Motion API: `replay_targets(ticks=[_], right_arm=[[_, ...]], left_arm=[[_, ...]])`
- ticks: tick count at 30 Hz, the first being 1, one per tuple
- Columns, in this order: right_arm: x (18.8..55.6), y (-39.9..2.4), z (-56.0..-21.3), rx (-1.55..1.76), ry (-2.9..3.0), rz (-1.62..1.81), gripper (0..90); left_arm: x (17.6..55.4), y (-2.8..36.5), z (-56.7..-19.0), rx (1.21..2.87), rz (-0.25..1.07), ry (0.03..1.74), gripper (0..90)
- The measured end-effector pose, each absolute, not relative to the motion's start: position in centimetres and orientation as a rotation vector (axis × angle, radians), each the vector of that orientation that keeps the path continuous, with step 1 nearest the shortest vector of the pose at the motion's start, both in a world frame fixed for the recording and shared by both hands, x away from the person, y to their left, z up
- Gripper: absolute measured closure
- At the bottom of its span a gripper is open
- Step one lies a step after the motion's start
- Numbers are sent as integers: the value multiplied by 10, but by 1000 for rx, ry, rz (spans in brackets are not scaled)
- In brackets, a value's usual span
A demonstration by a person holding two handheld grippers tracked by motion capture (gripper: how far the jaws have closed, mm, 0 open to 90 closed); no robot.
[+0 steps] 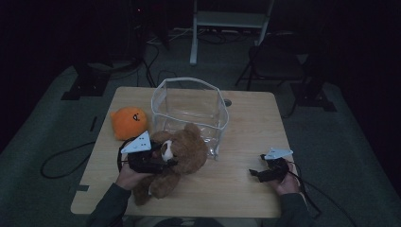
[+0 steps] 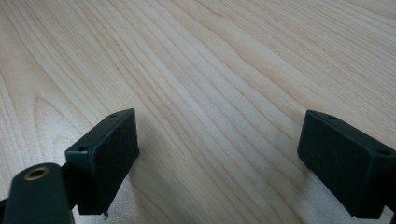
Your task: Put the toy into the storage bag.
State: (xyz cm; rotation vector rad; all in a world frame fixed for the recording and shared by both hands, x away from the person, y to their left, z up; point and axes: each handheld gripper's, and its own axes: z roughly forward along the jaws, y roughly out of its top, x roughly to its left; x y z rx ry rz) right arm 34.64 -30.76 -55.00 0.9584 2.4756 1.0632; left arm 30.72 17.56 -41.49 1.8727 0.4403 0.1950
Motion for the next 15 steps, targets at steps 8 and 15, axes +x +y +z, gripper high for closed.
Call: replay_targets(ticks=[8, 15], right_arm=[[346, -308, -550, 960, 2476, 1063, 116], [346, -308, -550, 960, 2475, 1064, 116]], left_arm=[[306, 181, -410, 1833, 194, 447, 392], [304, 185, -406, 1798, 192, 451, 392]])
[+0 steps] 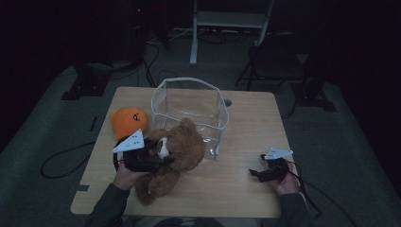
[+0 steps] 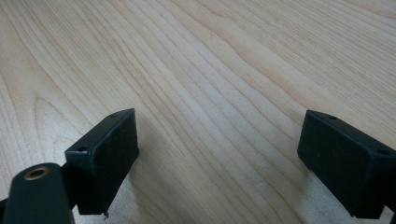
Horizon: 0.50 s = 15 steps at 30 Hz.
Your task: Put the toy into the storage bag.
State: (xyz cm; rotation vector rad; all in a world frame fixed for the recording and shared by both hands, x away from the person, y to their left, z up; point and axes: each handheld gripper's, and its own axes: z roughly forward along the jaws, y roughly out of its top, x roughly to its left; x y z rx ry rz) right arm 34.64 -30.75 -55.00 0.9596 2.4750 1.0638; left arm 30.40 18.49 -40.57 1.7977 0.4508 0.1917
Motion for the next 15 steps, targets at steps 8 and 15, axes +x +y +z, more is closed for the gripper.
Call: replay_targets(ticks=[8, 15], right_arm=[[346, -308, -550, 959, 2476, 1063, 116], [346, -308, -550, 959, 2476, 1063, 116]], left_arm=[[302, 190, -399, 1760, 196, 448, 392], [299, 191, -394, 1745, 219, 452, 392]])
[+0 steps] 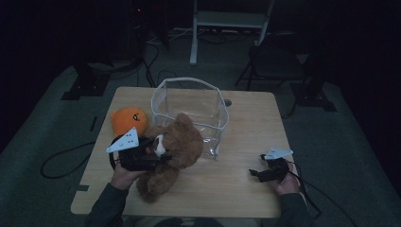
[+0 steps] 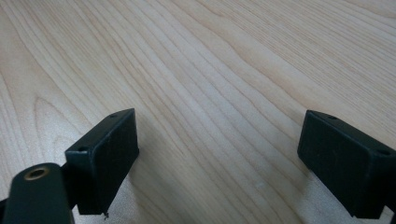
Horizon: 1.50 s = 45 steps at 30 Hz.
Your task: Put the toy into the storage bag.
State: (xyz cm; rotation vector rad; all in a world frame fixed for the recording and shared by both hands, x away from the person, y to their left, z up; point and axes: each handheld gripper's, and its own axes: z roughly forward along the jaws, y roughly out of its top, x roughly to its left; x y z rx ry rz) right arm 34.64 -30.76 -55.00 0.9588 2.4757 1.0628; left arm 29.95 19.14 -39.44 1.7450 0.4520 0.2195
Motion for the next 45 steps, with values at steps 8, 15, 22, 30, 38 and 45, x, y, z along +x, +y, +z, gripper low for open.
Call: replay_targets(ticks=[8, 15, 22, 30, 38, 45], right_arm=[[346, -308, -550, 959, 2476, 1063, 116], [346, -308, -550, 957, 2476, 1062, 116], [346, -308, -550, 957, 2475, 1063, 116], [346, -308, -550, 957, 2475, 1063, 116], [346, -308, -550, 957, 2475, 1063, 116], [346, -308, -550, 958, 2475, 1063, 116]], left_arm=[[301, 194, -390, 1738, 208, 451, 392], [301, 196, -385, 1743, 218, 457, 392], [301, 199, -381, 1737, 227, 460, 391], [302, 202, -375, 1734, 244, 466, 391], [303, 207, -371, 1724, 258, 479, 391], [302, 212, -364, 1723, 283, 485, 391]])
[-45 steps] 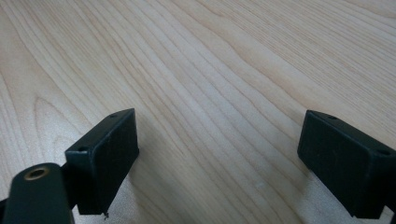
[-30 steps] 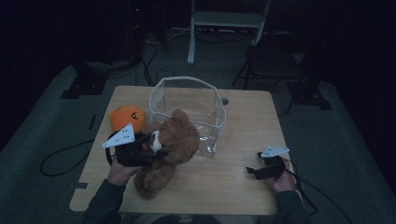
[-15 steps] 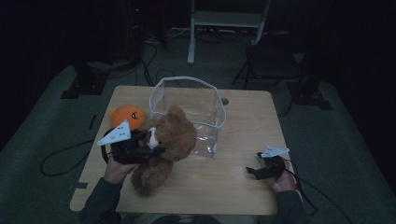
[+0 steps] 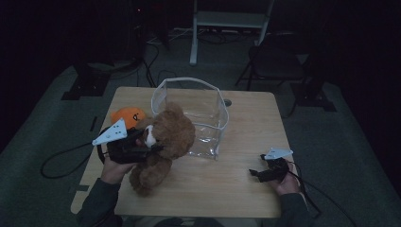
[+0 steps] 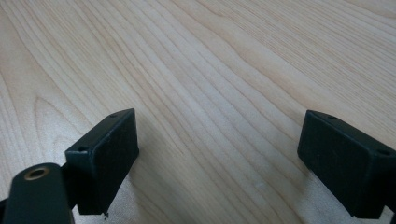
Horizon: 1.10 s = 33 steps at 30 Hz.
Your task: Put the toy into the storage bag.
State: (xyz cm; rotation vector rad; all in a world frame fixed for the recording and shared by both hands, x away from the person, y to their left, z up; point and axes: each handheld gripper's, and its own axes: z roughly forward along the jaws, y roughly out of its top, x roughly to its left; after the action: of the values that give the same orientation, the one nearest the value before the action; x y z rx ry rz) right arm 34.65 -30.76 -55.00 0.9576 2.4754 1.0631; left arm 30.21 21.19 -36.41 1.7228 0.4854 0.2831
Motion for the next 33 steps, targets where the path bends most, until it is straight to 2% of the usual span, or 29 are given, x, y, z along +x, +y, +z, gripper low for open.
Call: replay_targets(ticks=[33], right_arm=[[346, -308, -550, 957, 2475, 1063, 116]], left_arm=[[309, 227, -338, 1685, 354, 536, 392]])
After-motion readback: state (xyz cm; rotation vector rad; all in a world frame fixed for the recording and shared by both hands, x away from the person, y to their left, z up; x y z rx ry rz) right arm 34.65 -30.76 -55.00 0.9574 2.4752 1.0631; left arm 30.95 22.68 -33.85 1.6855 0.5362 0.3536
